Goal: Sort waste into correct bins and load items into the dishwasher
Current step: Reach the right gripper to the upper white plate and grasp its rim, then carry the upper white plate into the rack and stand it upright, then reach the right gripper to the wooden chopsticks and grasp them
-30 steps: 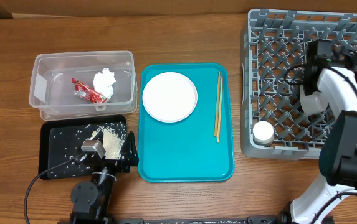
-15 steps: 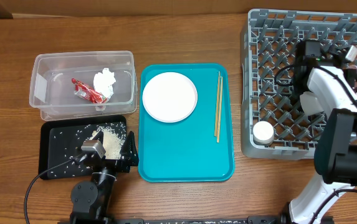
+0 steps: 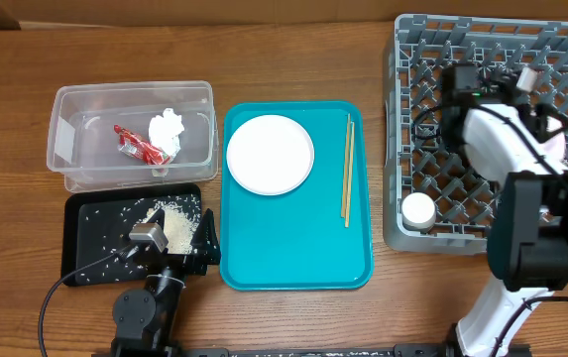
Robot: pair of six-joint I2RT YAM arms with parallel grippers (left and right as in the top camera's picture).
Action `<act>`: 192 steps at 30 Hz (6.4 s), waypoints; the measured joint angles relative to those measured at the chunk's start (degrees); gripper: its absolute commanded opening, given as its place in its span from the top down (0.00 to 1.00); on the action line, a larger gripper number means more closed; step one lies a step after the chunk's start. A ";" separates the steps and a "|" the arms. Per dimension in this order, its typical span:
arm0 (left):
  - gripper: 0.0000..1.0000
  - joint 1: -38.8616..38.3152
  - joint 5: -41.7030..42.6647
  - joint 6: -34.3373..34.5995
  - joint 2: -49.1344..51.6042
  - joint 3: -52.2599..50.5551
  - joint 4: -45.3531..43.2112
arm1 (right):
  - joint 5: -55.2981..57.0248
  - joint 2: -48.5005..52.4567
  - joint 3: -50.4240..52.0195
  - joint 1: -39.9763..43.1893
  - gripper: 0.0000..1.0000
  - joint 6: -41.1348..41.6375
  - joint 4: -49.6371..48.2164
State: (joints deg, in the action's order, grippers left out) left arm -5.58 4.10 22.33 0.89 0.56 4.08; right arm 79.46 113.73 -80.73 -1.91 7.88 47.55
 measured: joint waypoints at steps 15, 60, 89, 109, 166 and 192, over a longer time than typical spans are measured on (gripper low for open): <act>0.00 0.00 0.02 0.00 0.02 0.00 0.00 | -17.92 -16.85 -5.46 -15.85 0.30 0.42 5.33; 0.00 0.00 0.02 0.00 0.00 0.00 0.00 | -82.88 -5.70 1.95 -28.24 0.48 21.24 -8.79; 0.00 0.00 0.00 0.00 0.00 0.00 0.00 | -82.29 0.52 1.68 -27.19 0.96 24.52 -5.40; 0.00 0.00 0.00 0.00 0.02 0.00 0.00 | -27.15 -37.59 2.25 -12.37 0.96 20.55 -0.70; 0.00 0.00 0.00 0.00 0.00 0.00 0.00 | -79.08 -15.50 2.62 -26.84 0.49 -0.96 3.56; 0.00 0.00 0.00 0.00 0.00 0.00 0.00 | -74.77 1.97 3.76 -26.25 0.86 4.17 -4.87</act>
State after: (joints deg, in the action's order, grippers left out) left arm -5.58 4.10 22.33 0.89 0.56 4.08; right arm 4.69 115.70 -76.97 -28.16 12.05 42.68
